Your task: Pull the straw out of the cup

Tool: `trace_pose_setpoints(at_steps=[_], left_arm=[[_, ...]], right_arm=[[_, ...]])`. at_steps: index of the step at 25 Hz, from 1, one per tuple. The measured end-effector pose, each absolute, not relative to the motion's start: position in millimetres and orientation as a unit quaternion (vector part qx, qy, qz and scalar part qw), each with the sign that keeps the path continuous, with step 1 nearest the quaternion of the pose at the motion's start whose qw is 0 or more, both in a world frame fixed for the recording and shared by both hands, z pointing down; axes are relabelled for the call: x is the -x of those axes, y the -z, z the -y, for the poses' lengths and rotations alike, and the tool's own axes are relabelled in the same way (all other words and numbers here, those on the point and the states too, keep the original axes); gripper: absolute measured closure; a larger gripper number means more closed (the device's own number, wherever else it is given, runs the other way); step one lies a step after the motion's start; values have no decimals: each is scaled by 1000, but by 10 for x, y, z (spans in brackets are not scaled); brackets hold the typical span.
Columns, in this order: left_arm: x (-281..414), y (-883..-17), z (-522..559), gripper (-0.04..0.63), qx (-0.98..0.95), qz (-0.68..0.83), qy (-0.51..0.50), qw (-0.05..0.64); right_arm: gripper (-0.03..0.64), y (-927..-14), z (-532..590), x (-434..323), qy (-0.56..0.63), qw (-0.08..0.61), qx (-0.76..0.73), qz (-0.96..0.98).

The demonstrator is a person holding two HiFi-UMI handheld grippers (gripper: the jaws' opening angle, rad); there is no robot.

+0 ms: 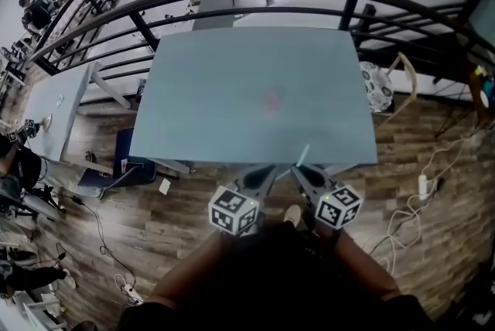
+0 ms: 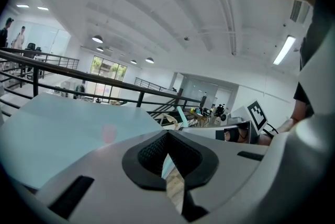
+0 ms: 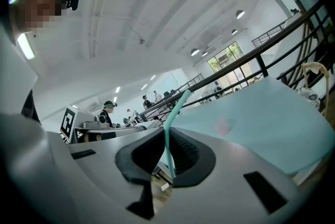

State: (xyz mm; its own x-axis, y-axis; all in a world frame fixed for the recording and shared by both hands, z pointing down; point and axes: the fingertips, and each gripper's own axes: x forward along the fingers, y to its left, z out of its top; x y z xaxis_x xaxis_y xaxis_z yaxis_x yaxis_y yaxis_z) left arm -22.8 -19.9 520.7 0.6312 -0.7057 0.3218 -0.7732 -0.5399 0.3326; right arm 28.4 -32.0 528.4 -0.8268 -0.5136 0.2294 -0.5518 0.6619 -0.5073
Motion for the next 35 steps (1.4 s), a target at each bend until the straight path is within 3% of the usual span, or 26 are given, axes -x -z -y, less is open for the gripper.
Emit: trace_pose_setpoints(at_steps=[35], left_arm=[[911, -5127, -776, 584, -901, 374, -67, 208]], right_arm=[[581, -5198, -759, 392, -266, 17, -347, 899]])
